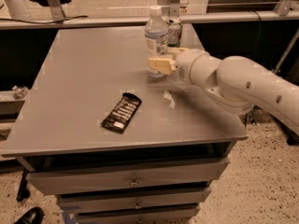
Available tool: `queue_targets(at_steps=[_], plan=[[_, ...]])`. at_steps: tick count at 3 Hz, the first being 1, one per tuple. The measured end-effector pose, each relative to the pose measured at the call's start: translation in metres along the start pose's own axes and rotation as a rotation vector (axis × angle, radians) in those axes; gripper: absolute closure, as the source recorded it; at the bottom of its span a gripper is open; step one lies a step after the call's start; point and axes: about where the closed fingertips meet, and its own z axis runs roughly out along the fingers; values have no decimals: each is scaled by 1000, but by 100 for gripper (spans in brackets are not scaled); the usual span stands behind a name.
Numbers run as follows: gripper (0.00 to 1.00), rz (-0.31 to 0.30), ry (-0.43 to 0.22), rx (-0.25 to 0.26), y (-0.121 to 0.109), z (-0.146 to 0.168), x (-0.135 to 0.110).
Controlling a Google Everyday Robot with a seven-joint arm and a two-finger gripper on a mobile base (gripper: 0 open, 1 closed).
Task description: Move blue plastic bottle near 7up can
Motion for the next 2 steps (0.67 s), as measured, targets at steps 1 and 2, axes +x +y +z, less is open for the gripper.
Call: queue_targets(at_steps=[1,2], plan=[[100,3,-35,95,-50,-48,-2],[100,12,-43,136,-67,-71,-2]])
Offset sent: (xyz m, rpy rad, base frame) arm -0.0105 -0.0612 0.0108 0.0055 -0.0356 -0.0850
